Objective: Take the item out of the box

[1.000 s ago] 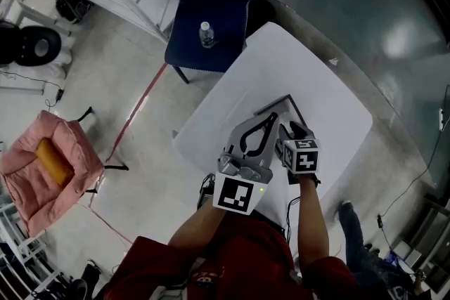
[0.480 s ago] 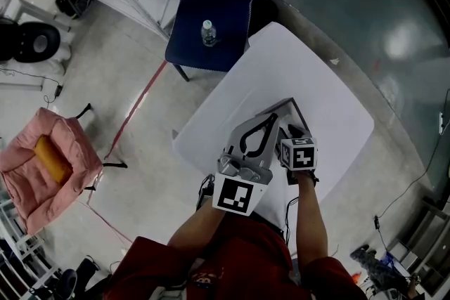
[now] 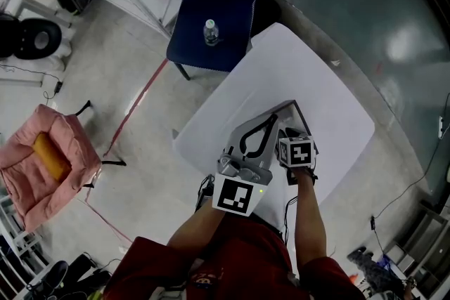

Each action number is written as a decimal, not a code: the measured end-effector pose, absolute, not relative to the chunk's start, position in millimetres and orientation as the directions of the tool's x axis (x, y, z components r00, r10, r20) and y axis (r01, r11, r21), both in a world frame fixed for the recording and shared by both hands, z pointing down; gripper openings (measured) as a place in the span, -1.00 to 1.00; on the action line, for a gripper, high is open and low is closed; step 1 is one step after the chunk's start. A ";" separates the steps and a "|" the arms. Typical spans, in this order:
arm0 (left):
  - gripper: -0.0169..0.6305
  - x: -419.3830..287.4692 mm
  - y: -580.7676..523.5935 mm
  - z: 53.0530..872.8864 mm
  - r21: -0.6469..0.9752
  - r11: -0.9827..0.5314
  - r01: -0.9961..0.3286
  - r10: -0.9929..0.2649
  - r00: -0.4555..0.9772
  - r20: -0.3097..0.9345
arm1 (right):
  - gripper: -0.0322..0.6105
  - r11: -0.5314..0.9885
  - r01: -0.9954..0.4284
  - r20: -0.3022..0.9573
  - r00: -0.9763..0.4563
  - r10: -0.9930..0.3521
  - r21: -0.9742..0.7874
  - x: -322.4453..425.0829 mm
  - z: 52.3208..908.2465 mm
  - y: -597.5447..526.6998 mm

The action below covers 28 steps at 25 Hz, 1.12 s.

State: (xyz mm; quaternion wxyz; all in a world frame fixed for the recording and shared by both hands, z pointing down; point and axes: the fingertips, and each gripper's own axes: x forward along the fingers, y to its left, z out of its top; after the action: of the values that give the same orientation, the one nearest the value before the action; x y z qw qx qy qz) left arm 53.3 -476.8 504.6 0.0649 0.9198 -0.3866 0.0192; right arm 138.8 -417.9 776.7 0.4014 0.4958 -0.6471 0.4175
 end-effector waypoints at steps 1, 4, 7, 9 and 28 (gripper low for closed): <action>-0.94 52.9 -476.6 505.2 0.103 -0.693 -0.714 -0.708 0.700 0.089 | -0.68 0.158 -0.978 0.934 -0.181 -0.308 -0.138 139.2 776.7 -417.7; -0.94 52.7 -476.4 505.6 0.098 -0.694 -0.713 -0.708 0.701 0.088 | -0.75 0.156 -0.979 0.935 -0.171 -0.311 -0.127 140.4 776.9 -417.9; -0.94 53.6 -476.1 504.5 0.100 -0.692 -0.715 -0.710 0.699 0.083 | -0.79 0.153 -0.981 0.934 -0.164 -0.316 -0.121 142.1 776.0 -417.6; -0.94 55.0 -474.5 504.3 0.098 -0.694 -0.713 -0.708 0.701 0.085 | -0.87 0.145 -0.983 0.932 -0.154 -0.327 -0.112 145.0 774.3 -417.6; -0.94 64.1 -461.4 490.6 0.067 -0.712 -0.699 -0.696 0.715 0.066 | -0.89 0.142 -0.984 0.892 -0.161 -0.422 -0.110 146.9 744.2 -419.6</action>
State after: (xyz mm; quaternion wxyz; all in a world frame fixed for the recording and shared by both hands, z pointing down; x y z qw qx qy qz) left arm 64.1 -461.4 490.6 0.0433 0.9250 -0.3771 0.0178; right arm 146.9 -419.6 744.2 0.3684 0.5327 -0.6599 0.3808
